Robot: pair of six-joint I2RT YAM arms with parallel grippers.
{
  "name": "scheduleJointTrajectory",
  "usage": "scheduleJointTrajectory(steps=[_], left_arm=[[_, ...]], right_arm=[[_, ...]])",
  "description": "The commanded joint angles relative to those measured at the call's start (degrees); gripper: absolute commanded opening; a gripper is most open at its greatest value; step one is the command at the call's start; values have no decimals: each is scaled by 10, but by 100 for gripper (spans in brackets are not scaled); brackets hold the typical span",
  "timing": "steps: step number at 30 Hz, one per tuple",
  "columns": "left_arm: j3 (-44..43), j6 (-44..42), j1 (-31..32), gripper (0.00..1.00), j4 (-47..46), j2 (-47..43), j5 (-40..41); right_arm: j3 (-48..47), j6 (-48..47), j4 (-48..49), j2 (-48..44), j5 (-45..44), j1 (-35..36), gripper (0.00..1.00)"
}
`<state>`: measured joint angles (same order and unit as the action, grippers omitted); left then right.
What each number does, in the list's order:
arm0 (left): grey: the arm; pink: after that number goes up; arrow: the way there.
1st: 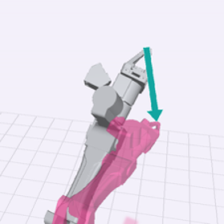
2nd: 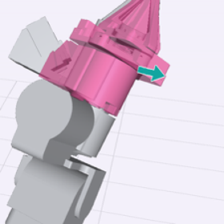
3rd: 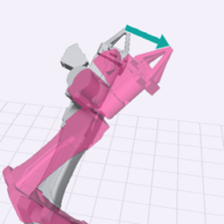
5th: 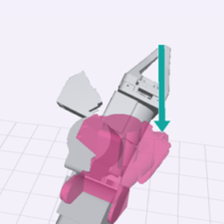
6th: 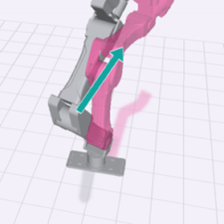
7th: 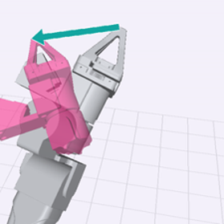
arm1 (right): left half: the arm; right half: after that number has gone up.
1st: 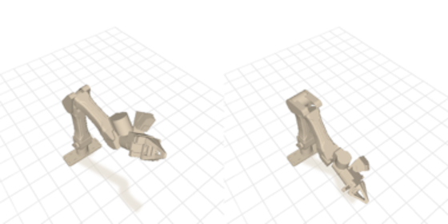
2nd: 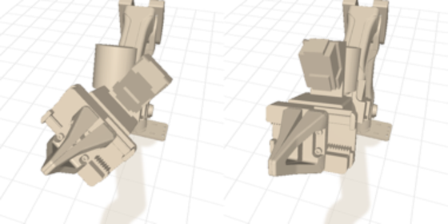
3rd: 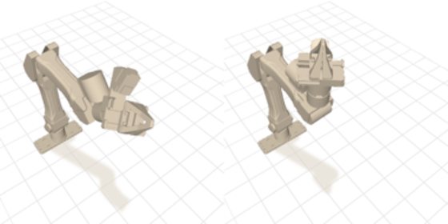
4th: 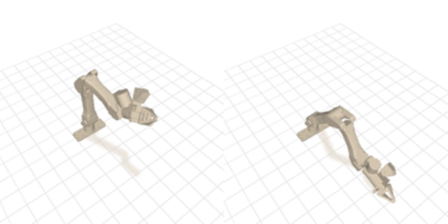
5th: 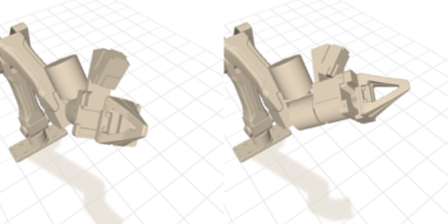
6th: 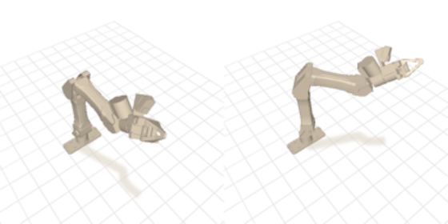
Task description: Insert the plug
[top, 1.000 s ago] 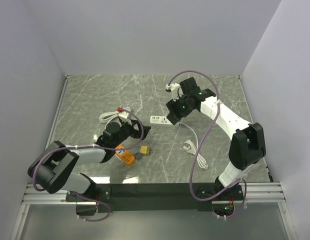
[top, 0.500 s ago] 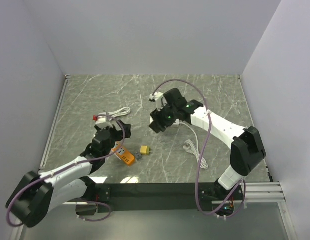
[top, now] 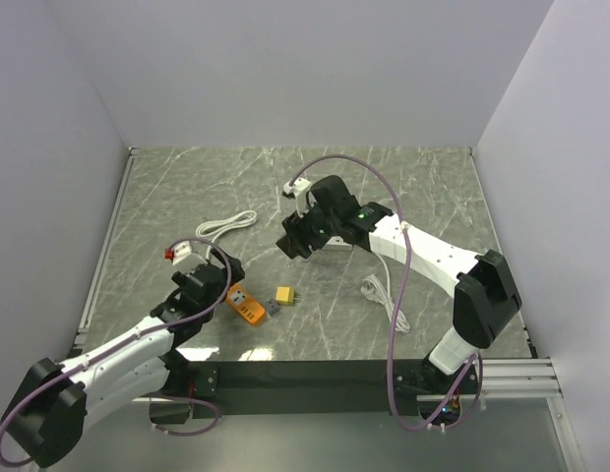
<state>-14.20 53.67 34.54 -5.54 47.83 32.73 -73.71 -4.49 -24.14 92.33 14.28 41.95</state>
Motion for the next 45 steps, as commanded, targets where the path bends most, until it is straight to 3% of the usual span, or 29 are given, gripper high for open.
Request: scheduleJointTrajectory(steps=[1,5,8,12,20,29,33,37,45], left_arm=[[-41,73,18,99,94,31,60],[-65,130,54,99,171,53,102],[-54,132,57,100,156,61,82],[-45,137,63,99,96,125,31],[-41,143,98,100,-11,183,18],[-81,98,106,99,-133,258,-18],[-89,78,106,100,-181,275,-37],[-80,50,106,99,-185,263,-20],[4,28,41,99,-160,86,-28]], right_arm=[[0,-2,61,-44,14,-6,0],[31,-3,99,-67,48,-21,0],[47,-10,116,-74,74,-32,0],[51,-23,114,-68,79,-38,0],[59,-17,117,-76,73,-46,0],[167,65,151,-163,44,-36,0],[155,86,132,-155,9,2,0],[121,108,105,-134,-23,37,0],[4,116,25,-25,-65,81,0]])
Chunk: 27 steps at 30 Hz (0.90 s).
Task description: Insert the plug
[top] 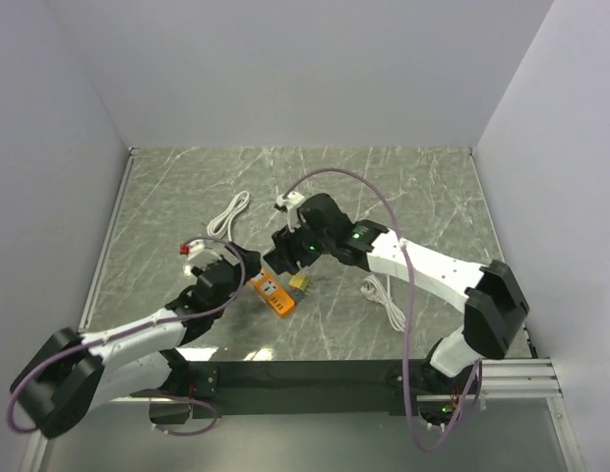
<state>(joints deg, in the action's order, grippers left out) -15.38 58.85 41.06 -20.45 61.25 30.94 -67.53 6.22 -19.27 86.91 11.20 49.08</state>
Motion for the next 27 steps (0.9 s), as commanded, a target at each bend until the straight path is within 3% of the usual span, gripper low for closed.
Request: scheduleJointTrajectory(steps=[1,8,16,27], left_arm=[[26,-31,-41,99,-1,-63,-15],[54,-54,-131,99,16,-145,-51],[68,-74,-188,99,1,-167,-109],[74,-109,-223,100,-29,-161,-178]], right_arm=[[-76,10,-36,39,-39,13,0],[-151,-12,-88,110,-37,35,0],[-286,-37,-175,219,-46,51,0],[-301,-42,-206,260,-47,59,0]])
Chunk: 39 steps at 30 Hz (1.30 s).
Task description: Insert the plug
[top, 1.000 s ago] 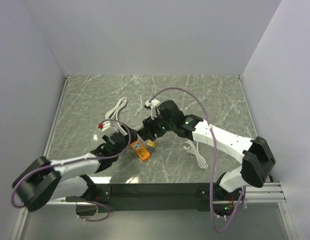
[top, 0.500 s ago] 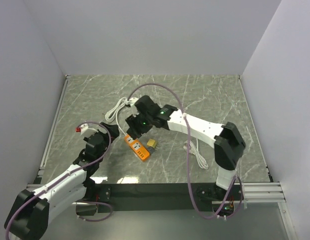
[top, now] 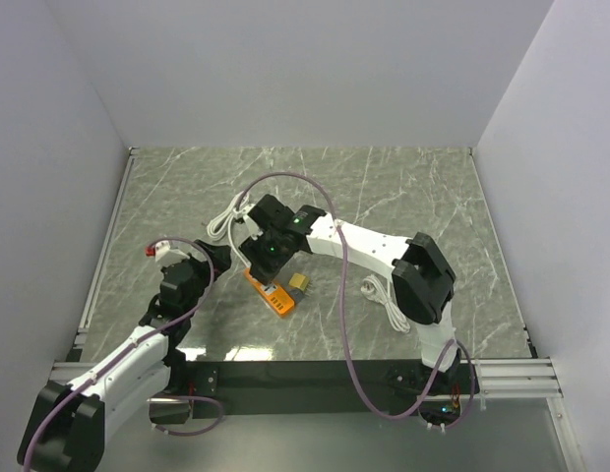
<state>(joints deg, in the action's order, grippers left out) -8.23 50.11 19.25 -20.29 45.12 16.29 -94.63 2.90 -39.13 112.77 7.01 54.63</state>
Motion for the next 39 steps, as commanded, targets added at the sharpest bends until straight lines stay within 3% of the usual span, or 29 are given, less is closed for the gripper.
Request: scheduleJointTrajectory(steps=[1,16,39], left_arm=[[2,-23,-7,99,-31,1,-37],[6,-30,-13,99,-31,-8,-53],[8,-34,-16,99,-42,-7,-69]], right_arm=[[-33,-10,-7,5,-6,5,0],[-97,-24,-33,46,-4,5,0],[-101,-24,-51,74,0,9,0]])
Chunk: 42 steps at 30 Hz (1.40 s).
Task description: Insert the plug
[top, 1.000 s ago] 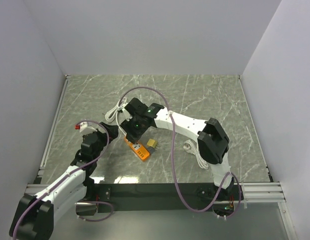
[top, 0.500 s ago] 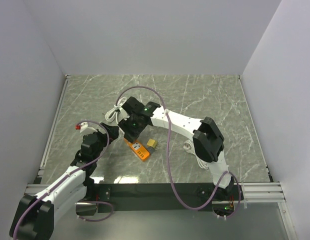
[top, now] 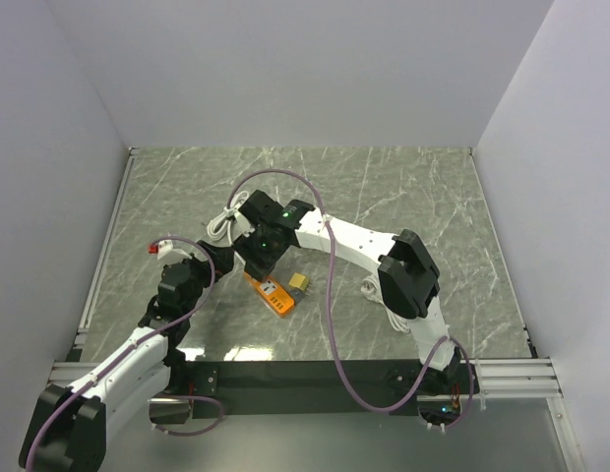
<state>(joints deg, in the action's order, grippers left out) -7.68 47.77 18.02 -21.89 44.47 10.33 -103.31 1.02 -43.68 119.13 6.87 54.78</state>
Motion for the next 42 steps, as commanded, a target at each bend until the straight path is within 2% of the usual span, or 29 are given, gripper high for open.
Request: scheduleJointTrajectory(steps=[1,11,42], left_arm=[[3,-11,-3,99,-27,0,-10],[5,-12,-4,99,-33,6,-15],[7,-11,-4,99,-34,3,-24]], right_arm=[[-14,-5,-5,9,2,8,0],[-22,-15,-3,11,18,16,0],[-1,36,31,-28,-43,23,0]])
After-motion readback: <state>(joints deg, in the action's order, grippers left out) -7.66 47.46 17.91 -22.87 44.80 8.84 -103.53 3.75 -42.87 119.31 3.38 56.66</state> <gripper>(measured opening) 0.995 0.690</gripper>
